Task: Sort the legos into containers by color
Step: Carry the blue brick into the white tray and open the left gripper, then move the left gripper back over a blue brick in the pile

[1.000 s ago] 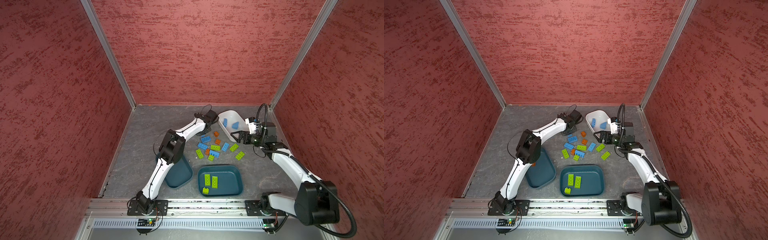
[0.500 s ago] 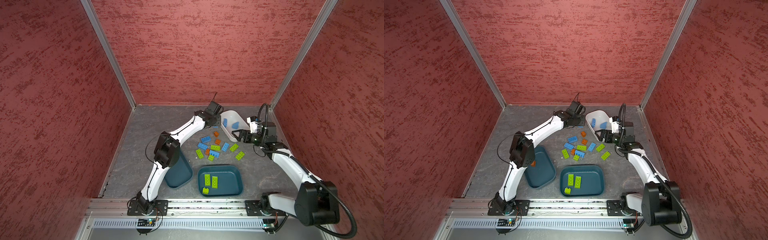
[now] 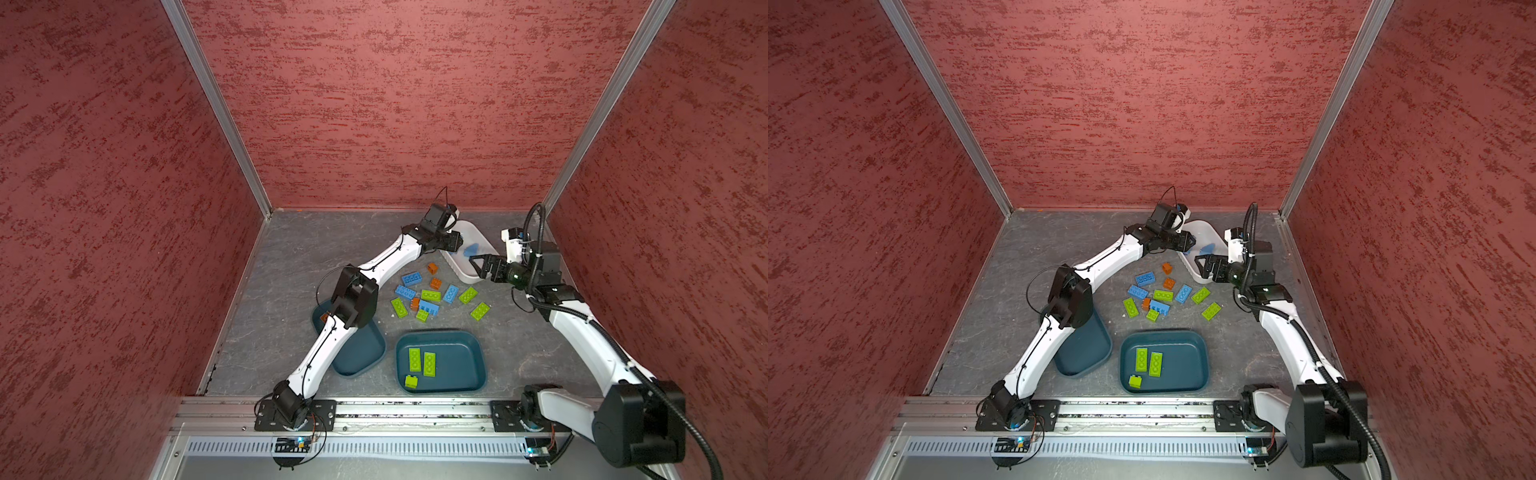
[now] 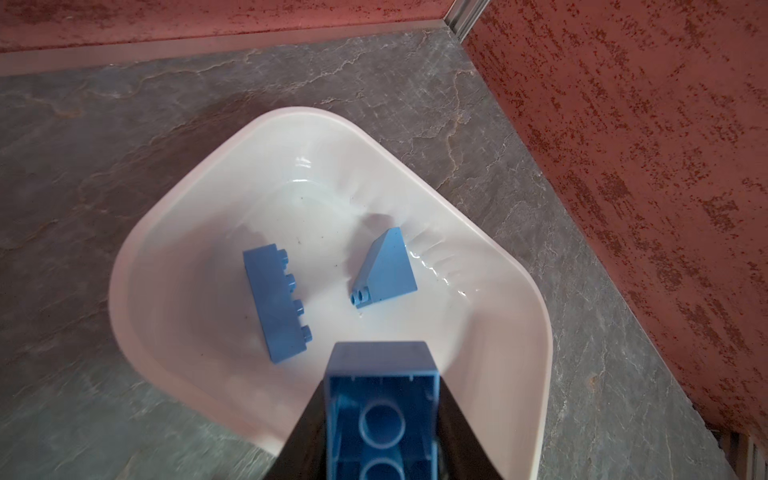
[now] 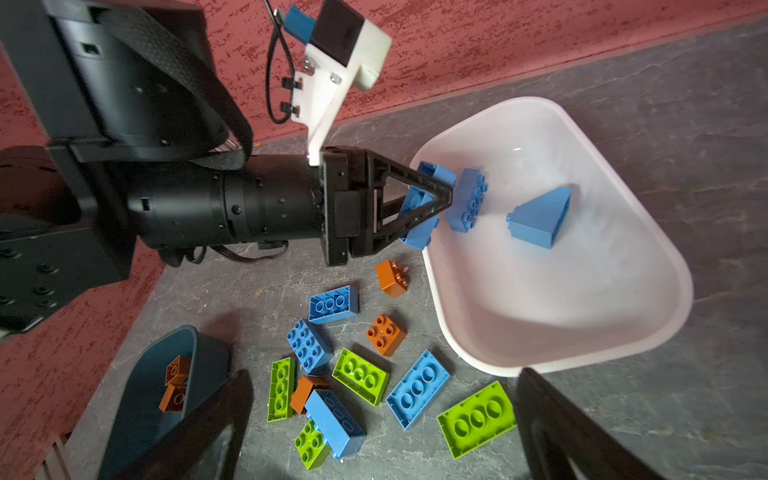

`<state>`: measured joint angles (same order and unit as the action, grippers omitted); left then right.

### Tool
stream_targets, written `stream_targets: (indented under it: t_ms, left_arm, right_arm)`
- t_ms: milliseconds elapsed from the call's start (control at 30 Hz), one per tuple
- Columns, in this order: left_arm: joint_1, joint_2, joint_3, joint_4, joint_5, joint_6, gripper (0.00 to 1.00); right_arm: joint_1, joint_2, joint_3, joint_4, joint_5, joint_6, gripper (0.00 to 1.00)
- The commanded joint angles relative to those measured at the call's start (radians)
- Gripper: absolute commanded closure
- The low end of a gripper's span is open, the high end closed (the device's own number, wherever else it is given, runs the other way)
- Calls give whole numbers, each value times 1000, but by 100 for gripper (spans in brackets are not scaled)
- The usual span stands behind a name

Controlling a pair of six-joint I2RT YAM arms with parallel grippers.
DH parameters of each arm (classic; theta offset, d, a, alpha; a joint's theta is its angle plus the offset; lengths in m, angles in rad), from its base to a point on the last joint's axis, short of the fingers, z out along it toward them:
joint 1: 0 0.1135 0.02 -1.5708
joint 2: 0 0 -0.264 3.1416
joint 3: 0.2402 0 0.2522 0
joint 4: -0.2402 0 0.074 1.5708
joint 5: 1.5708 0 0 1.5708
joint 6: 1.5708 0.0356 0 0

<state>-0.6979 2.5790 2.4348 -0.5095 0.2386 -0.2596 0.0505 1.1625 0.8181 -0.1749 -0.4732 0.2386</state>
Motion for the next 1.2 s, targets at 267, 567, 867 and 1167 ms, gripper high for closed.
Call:
stream_targets:
  t_ms: [267, 567, 867, 1167]
  left_arm:
    - [-5, 20, 59, 50, 48, 68, 35]
    - [-4, -268, -267, -55, -25, 263, 22]
    - [37, -498, -618, -150, -16, 513, 12]
    - [82, -422, -633, -232, -45, 679, 15]
  right_arm:
    - [-3, -30, 32, -49, 39, -39, 1]
    - [-4, 6, 39, -40, -73, -47, 1]
    - [12, 33, 28, -19, -161, -50, 1]
    - [47, 33, 2, -11, -179, -53, 1]
